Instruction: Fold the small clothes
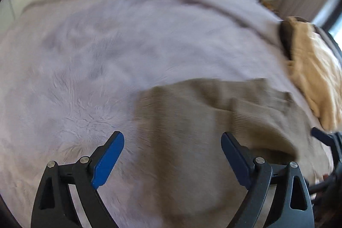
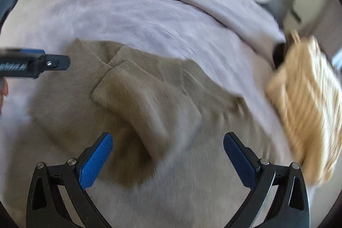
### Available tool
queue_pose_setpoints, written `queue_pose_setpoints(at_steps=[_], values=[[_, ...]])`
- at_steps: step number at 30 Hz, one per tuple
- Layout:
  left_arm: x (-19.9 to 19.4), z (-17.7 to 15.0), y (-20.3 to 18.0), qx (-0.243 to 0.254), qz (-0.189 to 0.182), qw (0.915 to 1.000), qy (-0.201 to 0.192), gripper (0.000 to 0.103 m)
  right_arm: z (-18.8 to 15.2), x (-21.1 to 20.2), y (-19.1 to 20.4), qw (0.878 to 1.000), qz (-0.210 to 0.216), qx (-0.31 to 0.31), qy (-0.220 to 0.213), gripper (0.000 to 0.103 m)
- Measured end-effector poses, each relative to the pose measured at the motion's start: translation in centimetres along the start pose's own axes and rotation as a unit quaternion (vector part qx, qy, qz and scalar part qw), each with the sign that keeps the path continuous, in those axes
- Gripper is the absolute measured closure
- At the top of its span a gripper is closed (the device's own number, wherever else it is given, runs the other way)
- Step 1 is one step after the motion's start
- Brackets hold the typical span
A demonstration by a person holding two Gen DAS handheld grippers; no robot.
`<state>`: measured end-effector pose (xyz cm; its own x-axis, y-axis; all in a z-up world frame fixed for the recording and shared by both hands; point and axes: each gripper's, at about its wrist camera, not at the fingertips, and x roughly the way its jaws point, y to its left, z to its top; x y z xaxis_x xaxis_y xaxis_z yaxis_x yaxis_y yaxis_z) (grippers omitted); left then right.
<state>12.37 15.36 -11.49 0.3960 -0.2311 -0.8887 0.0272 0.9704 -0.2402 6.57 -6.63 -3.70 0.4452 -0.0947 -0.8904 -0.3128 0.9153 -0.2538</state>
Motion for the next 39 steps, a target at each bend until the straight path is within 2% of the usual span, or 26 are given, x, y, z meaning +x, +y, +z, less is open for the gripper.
queue_pose_setpoints(at_steps=[4,5,6,7,9,11,13,15,16,17,18,19,20,21,25,27,28,29,30,32,33,34,35,36,37,39], values=[[3.4,0.9,0.5,-0.017,-0.011,0.9994,0.028,0.013,1.2,3.2,1.2,0.998,-0.054,-0.030,0.022,0.004],[3.7,1.0,0.4,-0.019,-0.015,0.9994,0.027,0.034,1.1,3.6,1.1,0.997,-0.063,-0.036,0.026,0.020],[4.0,1.2,0.1,-0.016,-0.025,0.9991,0.030,0.070,1.0,3.7,0.8,0.997,-0.060,-0.037,0.024,0.068],[4.3,1.3,-0.2,-0.013,-0.039,0.9985,0.038,0.085,0.7,3.4,0.0,0.998,-0.046,-0.030,0.022,0.093],[3.7,1.6,-0.3,-0.014,-0.051,0.9982,0.028,0.088,0.3,2.4,-2.4,0.999,-0.020,0.022,0.011,0.092],[2.4,1.5,0.3,-0.008,-0.061,0.9981,0.007,0.091,-0.5,0.7,-5.5,0.993,0.031,0.114,-0.017,0.092],[1.5,1.5,1.7,-0.020,-0.076,0.9969,-0.001,0.091,-3.4,-0.3,-10.5,0.961,0.112,0.249,-0.047,0.092],[1.6,1.6,3.2,-0.041,-0.081,0.9959,-0.001,0.093,-7.6,0.5,-14.4,0.906,0.179,0.379,-0.054,0.088],[1.8,1.6,4.1,-0.053,-0.083,0.9951,0.000,0.093,-9.9,1.6,-15.9,0.870,0.214,0.442,-0.045,0.083],[2.1,1.7,4.6,-0.063,-0.080,0.9948,0.001,0.093,-12.2,2.7,-16.9,0.834,0.236,0.499,-0.029,0.069],[2.3,1.6,5.2,-0.070,-0.075,0.9947,0.002,0.093,-14.7,3.7,-17.6,0.796,0.246,0.553,-0.013,0.043],[2.5,1.7,5.7,-0.077,-0.073,0.9943,0.003,0.093,-16.7,4.1,-18.0,0.766,0.256,0.590,-0.011,0.037],[2.8,1.6,6.0,-0.083,-0.074,0.9937,0.006,0.093,-18.4,4.0,-18.2,0.733,0.278,0.620,-0.029,0.037],[2.9,1.5,6.3,-0.089,-0.077,0.9930,0.011,0.093,-19.5,3.7,-18.4,0.714,0.289,0.636,-0.034,0.035],[2.3,1.0,6.0,-0.075,-0.053,0.9957,0.010,0.093,-19.7,2.5,-18.6,0.717,0.283,0.636,-0.029,0.026],[2.0,0.9,5.5,-0.063,-0.045,0.9970,0.010,0.093,-18.7,2.8,-19.2,0.727,0.276,0.629,-0.023,0.026],[1.8,0.9,5.3,-0.057,-0.041,0.9975,0.010,0.092,-18.5,2.7,-19.4,0.735,0.256,0.627,-0.015,0.026],[1.7,1.0,5.0,-0.053,-0.034,0.9980,0.010,0.092,-18.2,2.7,-19.9,0.746,0.223,0.628,-0.003,0.031],[1.6,1.0,4.7,-0.047,-0.027,0.9985,0.012,0.092,-18.0,2.4,-20.4,0.762,0.162,0.627,0.018,0.043],[1.5,1.0,4.5,-0.041,-0.021,0.9988,0.014,0.092,-18.1,1.5,-20.7,0.779,0.074,0.622,0.042,0.052],[1.5,1.0,4.5,-0.039,-0.019,0.9989,0.017,0.082,-18.2,1.0,-20.8,0.778,0.058,0.624,0.042,0.052],[1.4,0.9,4.6,-0.039,-0.018,0.9989,0.021,0.064,-18.5,0.5,-20.7,0.774,0.052,0.629,0.040,0.052],[1.3,1.0,4.7,-0.041,-0.013,0.9989,0.019,0.022,-18.7,0.2,-20.5,0.772,0.057,0.633,0.036,0.052],[0.8,0.9,4.8,-0.046,-0.005,0.9989,0.004,0.013,-18.8,0.2,-20.3,0.769,0.079,0.634,0.028,0.050],[0.3,0.8,4.8,-0.044,-0.002,0.9989,-0.013,0.013,-19.0,0.2,-20.0,0.765,0.111,0.634,0.021,0.048],[0.2,1.0,5.0,-0.041,-0.009,0.9991,-0.006,0.013,-18.9,0.7,-19.5,0.753,0.165,0.638,0.012,0.038]])
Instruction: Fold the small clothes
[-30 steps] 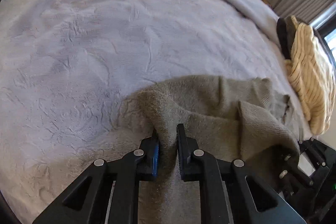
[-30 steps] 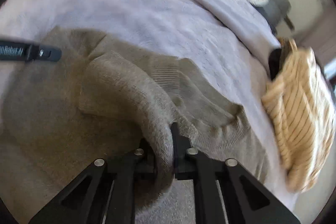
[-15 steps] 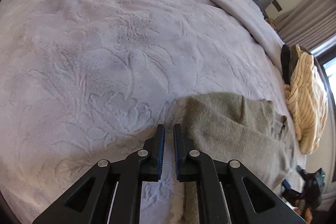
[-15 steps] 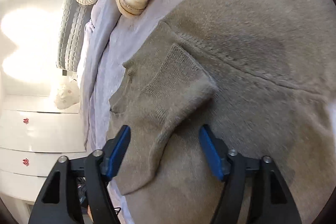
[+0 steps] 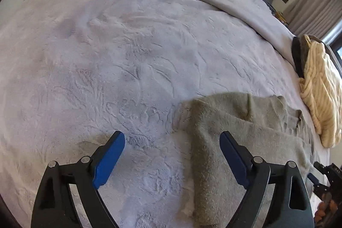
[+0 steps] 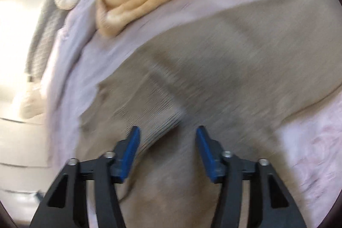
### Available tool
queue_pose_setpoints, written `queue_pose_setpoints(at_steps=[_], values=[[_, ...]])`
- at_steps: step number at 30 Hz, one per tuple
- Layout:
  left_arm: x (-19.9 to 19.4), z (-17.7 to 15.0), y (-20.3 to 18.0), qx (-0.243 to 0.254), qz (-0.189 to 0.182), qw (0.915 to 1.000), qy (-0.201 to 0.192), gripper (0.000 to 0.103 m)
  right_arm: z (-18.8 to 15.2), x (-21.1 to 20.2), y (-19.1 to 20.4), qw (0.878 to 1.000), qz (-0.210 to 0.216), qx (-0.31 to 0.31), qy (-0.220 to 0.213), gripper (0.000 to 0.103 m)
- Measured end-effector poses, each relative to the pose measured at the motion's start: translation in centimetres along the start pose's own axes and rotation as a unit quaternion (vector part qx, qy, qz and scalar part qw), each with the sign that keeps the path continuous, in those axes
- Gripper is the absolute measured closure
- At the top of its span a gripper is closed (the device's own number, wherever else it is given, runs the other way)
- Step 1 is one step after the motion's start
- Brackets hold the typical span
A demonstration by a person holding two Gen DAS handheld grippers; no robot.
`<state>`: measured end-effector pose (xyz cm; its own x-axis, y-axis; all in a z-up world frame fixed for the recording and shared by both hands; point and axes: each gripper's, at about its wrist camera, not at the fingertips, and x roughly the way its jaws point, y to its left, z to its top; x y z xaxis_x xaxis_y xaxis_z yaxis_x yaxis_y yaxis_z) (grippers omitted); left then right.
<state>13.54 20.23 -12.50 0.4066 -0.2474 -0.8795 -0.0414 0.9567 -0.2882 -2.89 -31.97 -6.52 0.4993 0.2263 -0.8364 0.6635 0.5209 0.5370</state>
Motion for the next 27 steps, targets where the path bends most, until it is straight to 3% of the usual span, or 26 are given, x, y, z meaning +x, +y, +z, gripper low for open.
queue_pose_setpoints(at_steps=[2,4,5,6,8,10,11,12,13,15,17,19,20,22,24,26,27], values=[[0.3,0.3,0.1,-0.005,-0.009,0.9999,0.010,0.013,-0.3,0.9,0.2,0.999,0.035,0.011,0.018,0.038],[1.2,0.7,-0.2,-0.009,-0.024,0.9993,0.026,0.013,-0.8,1.9,0.5,0.999,0.040,0.021,0.025,0.042],[1.7,0.9,-0.4,-0.012,-0.030,0.9989,0.035,0.013,-0.6,2.4,0.8,0.999,0.042,0.020,0.028,0.080],[2.3,0.9,-0.8,-0.015,-0.033,0.9985,0.041,0.013,-0.3,2.8,1.9,0.999,0.043,0.000,0.031,0.095],[2.9,0.9,-1.7,-0.008,-0.030,0.9988,0.039,0.013,-0.1,3.0,4.0,0.997,0.034,-0.059,0.020,0.095],[3.1,0.6,-2.6,0.003,-0.027,0.9989,0.037,0.013,-0.5,2.9,5.4,0.990,-0.031,-0.134,0.010,0.095],[3.2,0.5,-2.9,0.010,-0.026,0.9988,0.039,0.013,-0.8,3.1,5.0,0.985,-0.082,-0.149,0.011,0.094],[3.2,0.4,-3.1,0.015,-0.024,0.9987,0.041,0.013,-0.9,2.9,3.6,0.984,-0.111,-0.141,0.014,0.082],[3.3,0.4,-3.3,0.019,-0.023,0.9986,0.042,0.013,-1.0,2.5,2.4,0.987,-0.114,-0.116,0.012,0.078],[3.1,0.7,-3.5,0.025,-0.027,0.9985,0.041,0.013,-1.8,1.1,1.0,0.995,-0.077,-0.061,0.003,0.069],[3.1,1.2,-3.4,0.028,-0.032,0.9982,0.042,0.013,-3.9,1.2,2.0,0.997,0.003,-0.061,0.037,0.067],[3.6,1.6,-3.5,0.031,-0.037,0.9976,0.050,0.013,-6.7,2.9,4.0,0.990,0.076,-0.072,0.097,0.064],[3.9,1.7,-3.6,0.033,-0.038,0.9972,0.056,0.013,-9.3,4.5,5.5,0.978,0.131,-0.065,0.146,0.060],[4.4,1.7,-4.0,0.040,-0.035,0.9966,0.063,0.013,-13.0,7.7,7.7,0.957,0.192,-0.041,0.214,0.057],[4.7,1.7,-4.3,0.048,-0.026,0.9963,0.067,0.013,-16.7,11.1,9.6,0.940,0.216,-0.012,0.263,0.057],[4.9,1.7,-4.3,0.046,-0.024,0.9962,0.069,0.016,-18.9,13.6,10.9,0.934,0.223,0.007,0.278,0.057],[4.9,1.7,-4.1,0.040,-0.023,0.9964,0.071,0.027,-19.4,14.5,11.5,0.936,0.223,0.016,0.272,0.057]])
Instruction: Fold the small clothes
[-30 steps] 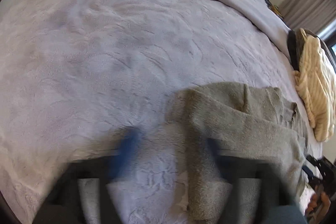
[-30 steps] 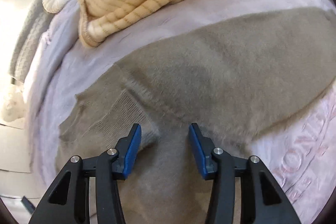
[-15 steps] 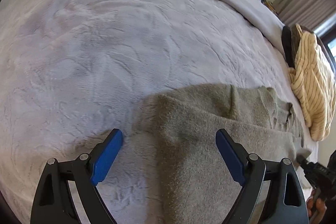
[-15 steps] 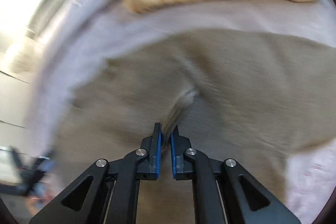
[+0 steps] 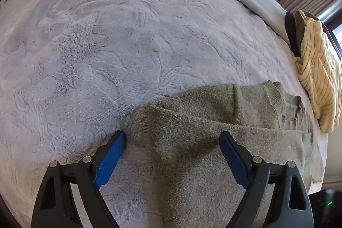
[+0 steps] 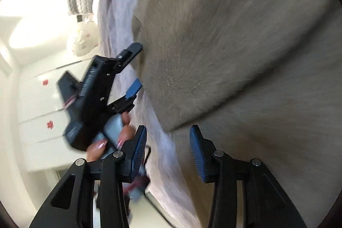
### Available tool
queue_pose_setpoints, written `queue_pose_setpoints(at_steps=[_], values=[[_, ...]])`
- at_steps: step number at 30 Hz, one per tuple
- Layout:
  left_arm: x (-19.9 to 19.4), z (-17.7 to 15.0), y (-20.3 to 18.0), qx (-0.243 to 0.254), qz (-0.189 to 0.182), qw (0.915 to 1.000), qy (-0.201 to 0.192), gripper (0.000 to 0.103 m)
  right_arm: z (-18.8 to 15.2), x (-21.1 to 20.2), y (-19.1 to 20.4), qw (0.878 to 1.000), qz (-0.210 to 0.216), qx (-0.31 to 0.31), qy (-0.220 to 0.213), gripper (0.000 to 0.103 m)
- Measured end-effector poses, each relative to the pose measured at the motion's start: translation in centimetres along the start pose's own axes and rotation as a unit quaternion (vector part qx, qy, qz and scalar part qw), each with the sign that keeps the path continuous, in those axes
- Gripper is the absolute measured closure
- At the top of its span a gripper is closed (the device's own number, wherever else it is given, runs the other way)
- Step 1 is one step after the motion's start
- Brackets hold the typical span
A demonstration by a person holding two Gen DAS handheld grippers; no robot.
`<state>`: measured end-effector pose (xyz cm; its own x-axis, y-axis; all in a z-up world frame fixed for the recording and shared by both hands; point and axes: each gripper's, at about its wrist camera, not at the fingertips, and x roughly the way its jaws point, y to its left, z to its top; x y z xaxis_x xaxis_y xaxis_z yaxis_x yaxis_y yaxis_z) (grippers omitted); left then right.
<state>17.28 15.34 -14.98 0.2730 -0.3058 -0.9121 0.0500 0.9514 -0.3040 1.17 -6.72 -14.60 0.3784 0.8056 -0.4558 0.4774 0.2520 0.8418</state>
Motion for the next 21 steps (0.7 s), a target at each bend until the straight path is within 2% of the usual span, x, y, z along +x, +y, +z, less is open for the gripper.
queue_pose_setpoints(at_steps=[1,2,3,4,6,8,13,14,16,18,20,21], values=[[0.1,0.0,0.2,-0.004,0.000,1.0000,0.004,0.035,0.2,0.7,0.2,1.000,0.008,0.003,-0.014,0.057],[0.1,0.1,0.5,-0.008,-0.004,0.9999,0.006,0.058,0.5,1.2,0.4,1.000,0.011,0.003,-0.025,0.059],[0.0,0.1,0.7,-0.010,-0.020,0.9997,0.003,0.093,0.8,1.8,0.9,1.000,0.012,-0.001,-0.025,0.082],[-0.4,0.1,1.0,-0.014,-0.047,0.9988,0.003,0.093,0.9,2.4,1.5,1.000,0.017,-0.006,-0.016,0.098],[-1.6,0.0,1.3,-0.010,-0.055,0.9983,-0.017,0.093,1.1,3.2,2.9,0.999,0.030,-0.029,-0.001,0.097],[-2.5,-0.3,1.8,0.005,-0.048,0.9983,-0.033,0.093,0.6,4.1,4.2,0.998,0.022,-0.062,0.011,0.097],[-0.8,-0.8,3.7,-0.007,-0.040,0.9991,-0.014,0.093,0.8,7.7,2.5,0.994,-0.068,-0.068,0.046,0.096],[-0.8,-0.9,3.8,-0.008,-0.039,0.9991,-0.013,0.093,0.9,7.5,2.1,0.995,-0.058,-0.062,0.049,0.095],[-1.1,-0.9,3.7,-0.009,-0.036,0.9992,-0.017,0.093,0.8,6.1,2.1,0.995,-0.061,-0.060,0.058,0.084],[-2.0,-1.0,3.3,0.002,-0.021,0.9995,-0.025,0.093,0.8,3.3,2.6,0.993,-0.075,-0.085,0.039,0.062],[-2.8,-1.4,2.8,0.014,-0.011,0.9993,-0.033,0.093,1.4,-1.4,2.5,0.987,-0.118,-0.109,-0.026,0.049],[-3.3,-1.6,2.4,0.021,-0.010,0.9990,-0.037,0.093,1.4,-4.4,2.0,0.981,-0.141,-0.112,-0.067,0.048]])
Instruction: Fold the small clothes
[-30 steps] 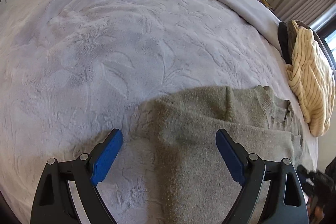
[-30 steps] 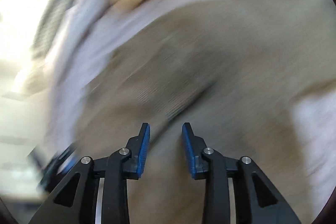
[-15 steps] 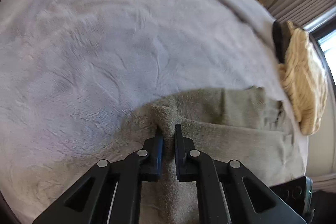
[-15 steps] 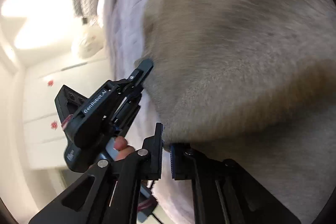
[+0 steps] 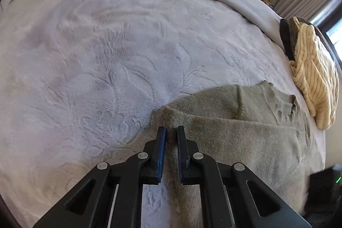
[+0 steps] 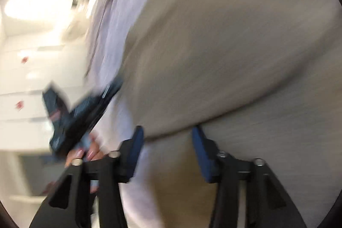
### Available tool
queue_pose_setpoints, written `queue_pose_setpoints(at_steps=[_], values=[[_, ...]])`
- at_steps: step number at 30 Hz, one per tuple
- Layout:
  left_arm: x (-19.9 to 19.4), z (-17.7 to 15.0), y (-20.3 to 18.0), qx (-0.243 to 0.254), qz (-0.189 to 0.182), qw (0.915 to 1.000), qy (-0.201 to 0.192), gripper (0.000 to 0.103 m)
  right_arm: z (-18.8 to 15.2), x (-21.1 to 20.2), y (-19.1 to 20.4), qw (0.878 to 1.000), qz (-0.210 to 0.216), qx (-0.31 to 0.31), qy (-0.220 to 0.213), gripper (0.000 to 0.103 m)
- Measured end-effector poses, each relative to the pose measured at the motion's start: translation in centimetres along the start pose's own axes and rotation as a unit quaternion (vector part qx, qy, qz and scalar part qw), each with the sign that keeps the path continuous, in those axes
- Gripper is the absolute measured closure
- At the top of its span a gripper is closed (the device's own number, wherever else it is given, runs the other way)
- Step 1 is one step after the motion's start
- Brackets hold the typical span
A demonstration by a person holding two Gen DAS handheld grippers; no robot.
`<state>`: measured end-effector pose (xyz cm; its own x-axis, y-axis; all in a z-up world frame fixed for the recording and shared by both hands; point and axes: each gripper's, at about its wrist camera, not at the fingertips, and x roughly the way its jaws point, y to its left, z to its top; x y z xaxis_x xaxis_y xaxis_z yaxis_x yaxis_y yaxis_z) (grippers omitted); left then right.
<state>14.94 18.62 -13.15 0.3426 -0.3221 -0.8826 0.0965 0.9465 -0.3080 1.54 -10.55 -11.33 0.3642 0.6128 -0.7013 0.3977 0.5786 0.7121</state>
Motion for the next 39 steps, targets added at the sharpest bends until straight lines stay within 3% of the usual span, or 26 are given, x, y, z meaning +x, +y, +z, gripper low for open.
queue_pose_setpoints(at_steps=[1,3,6,7,8,12,13,15,19,23,25,27,29,30,31,32,33,35,38,39], values=[[-0.3,0.1,-0.1,0.003,-0.001,1.0000,-0.002,0.093,0.8,-2.7,-1.4,0.998,-0.041,0.011,-0.043,0.048],[-0.6,-0.1,-0.7,0.007,-0.001,1.0000,-0.005,0.093,2.4,-6.2,-3.8,0.991,-0.081,0.046,-0.098,0.048],[0.2,-0.8,-1.3,0.011,0.012,0.9999,0.003,0.093,4.9,-8.5,-7.2,0.981,-0.080,0.109,-0.137,0.050],[0.5,-1.2,-1.5,0.012,0.017,0.9998,0.006,0.093,5.8,-8.7,-7.8,0.981,-0.074,0.115,-0.139,0.059],[0.8,-1.4,-1.5,0.011,0.022,0.9997,0.009,0.093,7.1,-8.8,-7.7,0.981,-0.091,0.100,-0.137,0.094],[1.4,-1.9,-1.9,0.022,0.043,0.9988,0.005,0.093,9.0,-9.0,-5.1,0.970,-0.191,-0.020,-0.149,0.095],[1.6,-2.0,-2.1,0.030,0.052,0.9982,0.006,0.093,9.1,-8.5,-5.4,0.968,-0.207,-0.026,-0.140,0.095],[1.8,-2.1,-2.4,0.039,0.066,0.9970,0.004,0.093,9.2,-9.4,-7.8,0.971,-0.197,0.003,-0.132,0.095],[1.1,-2.3,-2.9,0.036,0.099,0.9944,0.006,0.093,7.8,-11.9,-9.8,0.976,-0.168,0.047,-0.131,0.094],[-0.7,-3.5,-3.8,0.040,0.098,0.9943,0.012,0.093,6.6,-13.9,-11.3,0.983,-0.130,0.057,-0.113,0.087],[-1.4,-4.3,-5.0,0.053,0.104,0.9930,0.021,0.093,5.9,-15.0,-12.2,0.985,-0.115,0.067,-0.109,0.078],[-1.7,-5.4,-6.3,0.062,0.103,0.9923,0.027,0.093,5.3,-16.0,-12.6,0.985,-0.108,0.070,-0.112,0.057],[-1.8,-6.3,-7.8,0.066,0.094,0.9927,0.035,0.092,4.9,-16.5,-12.5,0.986,-0.103,0.068,-0.116,0.048],[-1.6,-6.8,-8.6,0.069,0.090,0.9928,0.040,0.085,4.5,-16.9,-12.6,0.986,-0.101,0.068,-0.117,0.047],[-1.5,-7.2,-9.5,0.073,0.088,0.9924,0.045,0.067,4.1,-17.4,-12.9,0.986,-0.097,0.069,-0.116,0.046],[-1.4,-7.6,-10.1,0.076,0.091,0.9918,0.048,0.016,3.9,-17.6,-13.0,0.987,-0.093,0.071,-0.115,0.045],[-1.4,-8.1,-11.0,0.076,0.101,0.9910,0.042,0.000,3.6,-17.9,-13.2,0.987,-0.088,0.074,-0.114,0.044],[-1.6,-8.8,-12.6,0.086,0.091,0.9915,0.037,0.000,3.3,-18.1,-13.7,0.987,-0.069,0.087,-0.114,0.044],[-0.6,-9.4,-14.8,0.098,0.083,0.9900,0.058,0.000,2.7,-19.0,-14.8,0.986,-0.051,0.103,-0.121,0.030],[-0.3,-9.5,-15.6,0.106,0.084,0.9887,0.066,0.000,2.4,-19.5,-15.1,0.985,-0.046,0.106,-0.127,0.029]])
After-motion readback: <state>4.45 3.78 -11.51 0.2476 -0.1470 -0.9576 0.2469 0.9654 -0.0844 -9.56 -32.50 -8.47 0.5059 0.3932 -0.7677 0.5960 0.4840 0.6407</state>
